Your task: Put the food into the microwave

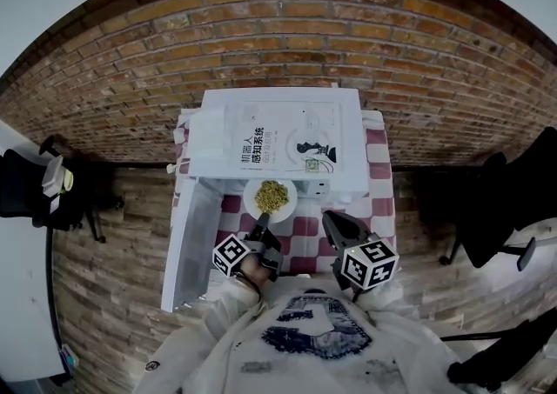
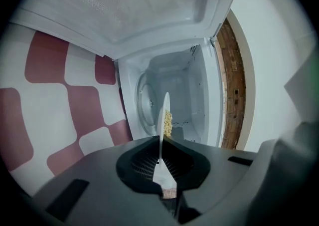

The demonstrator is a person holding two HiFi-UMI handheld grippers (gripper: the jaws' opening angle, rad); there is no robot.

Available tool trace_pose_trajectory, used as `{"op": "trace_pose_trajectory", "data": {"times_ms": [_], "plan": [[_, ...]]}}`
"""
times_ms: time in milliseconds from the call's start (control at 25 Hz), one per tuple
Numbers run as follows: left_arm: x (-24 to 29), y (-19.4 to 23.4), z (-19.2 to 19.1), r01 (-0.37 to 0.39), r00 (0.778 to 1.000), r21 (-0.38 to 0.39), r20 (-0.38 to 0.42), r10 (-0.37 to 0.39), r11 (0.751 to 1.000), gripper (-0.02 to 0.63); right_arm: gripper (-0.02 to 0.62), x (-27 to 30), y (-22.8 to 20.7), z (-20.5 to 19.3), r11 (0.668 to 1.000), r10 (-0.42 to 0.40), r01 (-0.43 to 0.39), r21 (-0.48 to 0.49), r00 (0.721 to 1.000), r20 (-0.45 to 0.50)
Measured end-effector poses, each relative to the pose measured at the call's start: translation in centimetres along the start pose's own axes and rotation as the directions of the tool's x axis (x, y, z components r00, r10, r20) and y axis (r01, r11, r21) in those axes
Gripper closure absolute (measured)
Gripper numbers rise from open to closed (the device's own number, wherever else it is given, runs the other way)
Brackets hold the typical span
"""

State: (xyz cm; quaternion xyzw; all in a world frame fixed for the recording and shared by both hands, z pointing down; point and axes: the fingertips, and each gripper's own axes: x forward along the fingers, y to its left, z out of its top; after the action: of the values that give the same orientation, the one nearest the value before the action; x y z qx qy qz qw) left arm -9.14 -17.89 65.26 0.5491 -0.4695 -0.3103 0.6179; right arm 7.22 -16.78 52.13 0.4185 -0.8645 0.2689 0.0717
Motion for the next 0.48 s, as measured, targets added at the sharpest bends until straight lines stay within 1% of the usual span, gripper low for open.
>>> {"op": "trace_pose_trajectory", "data": {"times_ms": [200,480], "plan": [[1.1,1.4,0.8,-0.02,1.0,-0.027,0.01,0.02,0.999,0.589,0.58,0.1,-0.3,0.3,1.0,0.0,0.0,-0.005,1.0,0.003],[2.4,2.7,1.7,-0.025,0.999,-0.07,0.024,0.026,0.997,0.589,0.581,0.5,-0.2,0.3,1.0,0.001,-0.001,-0.02,1.0,-0.003]]}}
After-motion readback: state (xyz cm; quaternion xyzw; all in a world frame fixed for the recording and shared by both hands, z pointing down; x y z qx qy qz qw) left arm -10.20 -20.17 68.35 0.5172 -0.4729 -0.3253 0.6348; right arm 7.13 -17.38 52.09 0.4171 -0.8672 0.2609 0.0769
